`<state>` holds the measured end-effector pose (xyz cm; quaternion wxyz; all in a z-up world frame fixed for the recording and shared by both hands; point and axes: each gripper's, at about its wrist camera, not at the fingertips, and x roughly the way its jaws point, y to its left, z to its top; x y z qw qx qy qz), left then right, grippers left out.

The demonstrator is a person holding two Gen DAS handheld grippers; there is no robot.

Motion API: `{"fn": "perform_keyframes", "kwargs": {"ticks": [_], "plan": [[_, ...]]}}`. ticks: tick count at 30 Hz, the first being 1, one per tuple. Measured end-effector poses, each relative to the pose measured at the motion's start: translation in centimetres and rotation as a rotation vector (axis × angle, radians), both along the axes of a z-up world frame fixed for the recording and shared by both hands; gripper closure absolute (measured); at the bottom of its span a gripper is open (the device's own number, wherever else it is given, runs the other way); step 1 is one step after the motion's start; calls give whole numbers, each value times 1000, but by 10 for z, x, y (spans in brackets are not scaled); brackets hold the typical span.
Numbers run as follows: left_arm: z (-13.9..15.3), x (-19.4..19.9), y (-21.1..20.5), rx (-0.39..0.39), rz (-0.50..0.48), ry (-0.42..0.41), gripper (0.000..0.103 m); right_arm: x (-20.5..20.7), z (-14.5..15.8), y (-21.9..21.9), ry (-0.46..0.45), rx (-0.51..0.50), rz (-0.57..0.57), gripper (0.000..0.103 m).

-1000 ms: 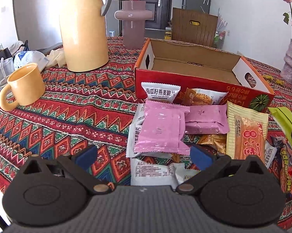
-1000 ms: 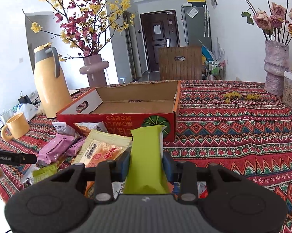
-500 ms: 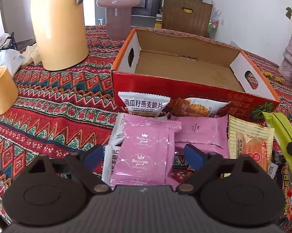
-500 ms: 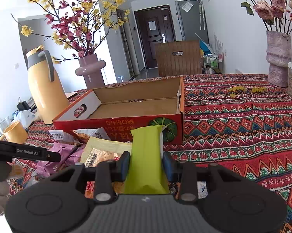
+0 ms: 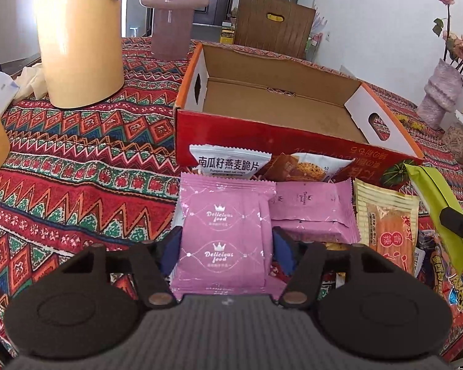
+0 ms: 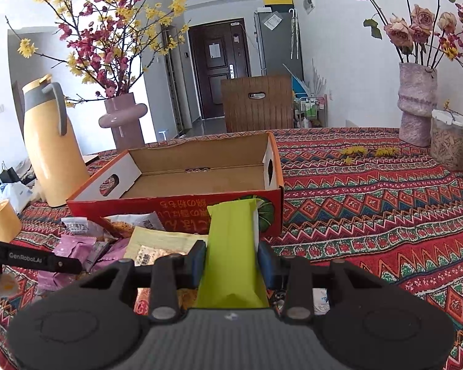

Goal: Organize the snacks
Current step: 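Lower the pink packet and green bar into the cardboard box, opening both grippers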

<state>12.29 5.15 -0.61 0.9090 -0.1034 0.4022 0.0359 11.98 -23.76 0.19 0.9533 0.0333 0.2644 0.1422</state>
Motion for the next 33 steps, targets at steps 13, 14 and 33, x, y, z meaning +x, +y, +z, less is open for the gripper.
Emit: {"fn": "perform_keyframes", "kwargs": {"ticks": [13,14,33], "plan": [[35,-17,-3,2,-28,-156,41,11,19,8,-87,20,20,67],[39,-15,-5,9,-32,-168,41,13,21,9,-95,22,22,67],[83,67,-20,64,-33,-315,41,109,49,33,-115,35,2,67]]}}
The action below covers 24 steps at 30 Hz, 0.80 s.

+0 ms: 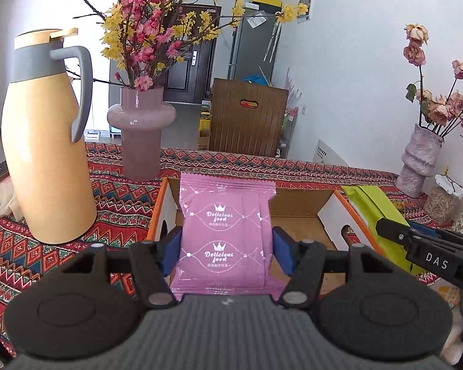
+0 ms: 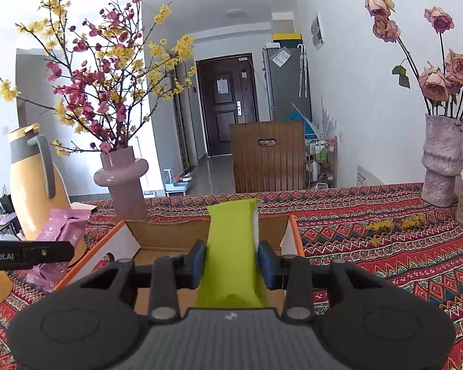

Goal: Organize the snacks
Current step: 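Lower the pink packet and green bar into the cardboard box, opening both grippers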

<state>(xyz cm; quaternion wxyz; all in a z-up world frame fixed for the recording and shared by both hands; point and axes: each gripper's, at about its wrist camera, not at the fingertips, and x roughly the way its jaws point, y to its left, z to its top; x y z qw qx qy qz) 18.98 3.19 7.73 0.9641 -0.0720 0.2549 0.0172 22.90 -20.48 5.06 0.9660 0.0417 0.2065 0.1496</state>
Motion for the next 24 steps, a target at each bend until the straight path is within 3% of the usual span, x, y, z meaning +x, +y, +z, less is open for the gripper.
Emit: {"fn": "perform_keyframes", "kwargs": {"ticks": [6,12,24], "plan": [[-13,26,7,-15,29,20,41,24,-22,7,57,16,-11,67],[-34,44,10,-23,39,46,41,32,-36,8,50,6,-16,67],[-62,56,16,-48,32,72,40,41,-51,13,91,-14,-7,68]]}}
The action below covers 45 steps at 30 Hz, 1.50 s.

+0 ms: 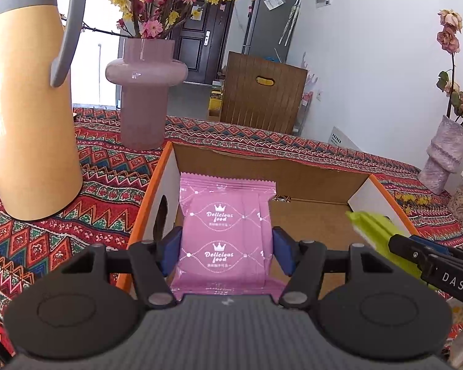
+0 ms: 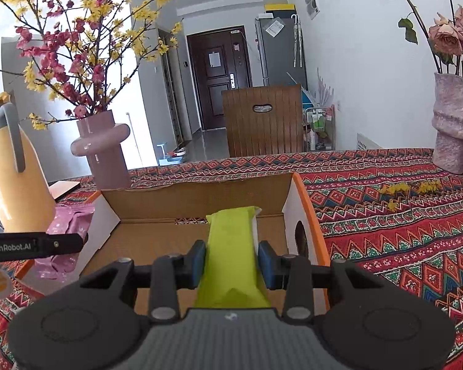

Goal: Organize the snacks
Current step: 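Lower the pink packet and green bar into the cardboard box, opening both grippers, then lift both grippers out of the box back toward the snack pile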

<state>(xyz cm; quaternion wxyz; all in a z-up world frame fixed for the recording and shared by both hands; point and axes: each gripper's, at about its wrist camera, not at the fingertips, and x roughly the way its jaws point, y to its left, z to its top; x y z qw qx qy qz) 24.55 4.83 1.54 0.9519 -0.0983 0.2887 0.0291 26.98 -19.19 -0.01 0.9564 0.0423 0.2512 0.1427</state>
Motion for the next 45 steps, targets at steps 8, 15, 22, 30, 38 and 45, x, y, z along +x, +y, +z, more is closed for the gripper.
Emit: {"fn": "perform_keyframes", "kwargs": {"ticks": [8,15,22,30,38,45], "plan": [[8,-13,0,0,21,-78,8,-4,2,-3,-16,0,-29,19],[14,-19,-2,3,23,-98,0,-5,2,-7,-22,16,-33,0],[34,-32,-4,9,40,-131,0,-9,14,-9,-50,23,-40,0],[58,-59,-3,32,56,-162,0,-34,47,-15,-125,24,-37,0],[58,-85,3,26,68,-158,0,-63,54,-20,-139,27,-36,0],[54,-111,8,28,75,-156,0,-91,54,-24,-146,20,-30,0]]}}
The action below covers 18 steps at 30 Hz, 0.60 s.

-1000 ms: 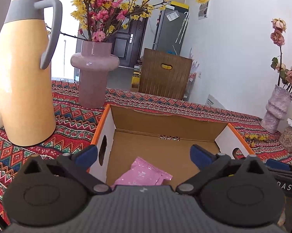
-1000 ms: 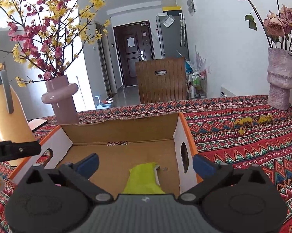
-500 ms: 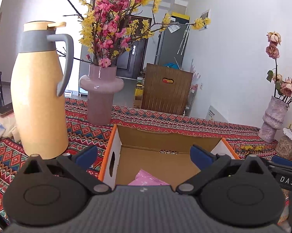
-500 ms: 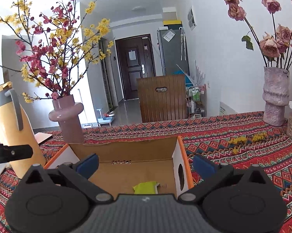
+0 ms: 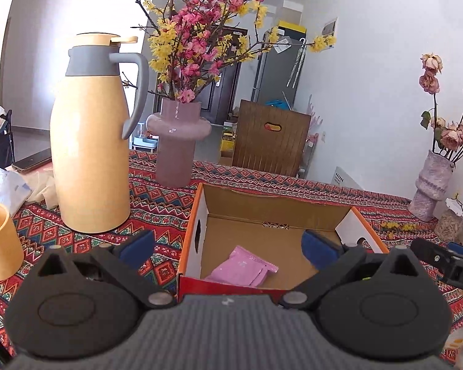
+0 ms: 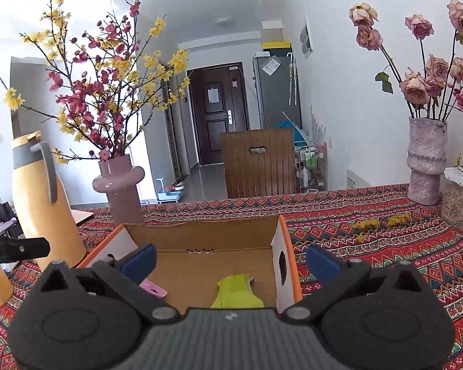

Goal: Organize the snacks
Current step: 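Lift both grippers out of the box back toward the snack pile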

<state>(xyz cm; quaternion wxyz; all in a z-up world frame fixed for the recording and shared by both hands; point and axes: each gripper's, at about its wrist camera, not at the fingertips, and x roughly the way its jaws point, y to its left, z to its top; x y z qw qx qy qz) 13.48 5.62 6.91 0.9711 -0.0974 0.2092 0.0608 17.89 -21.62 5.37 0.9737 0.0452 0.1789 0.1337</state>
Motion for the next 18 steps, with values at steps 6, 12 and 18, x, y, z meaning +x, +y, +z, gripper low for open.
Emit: {"fn": "perform_keyframes", "kwargs": {"ticks": [6,12,18], "plan": [[-10,-21,3,13,10,22,0,-23,-5,-4,8,-7,9,0],[-21,-40,8,9,17,48,0,-41,-9,-10,13,-9,7,0],[-34,-59,13,-3,16,79,0,-55,-23,-19,49,-9,4,0]]}}
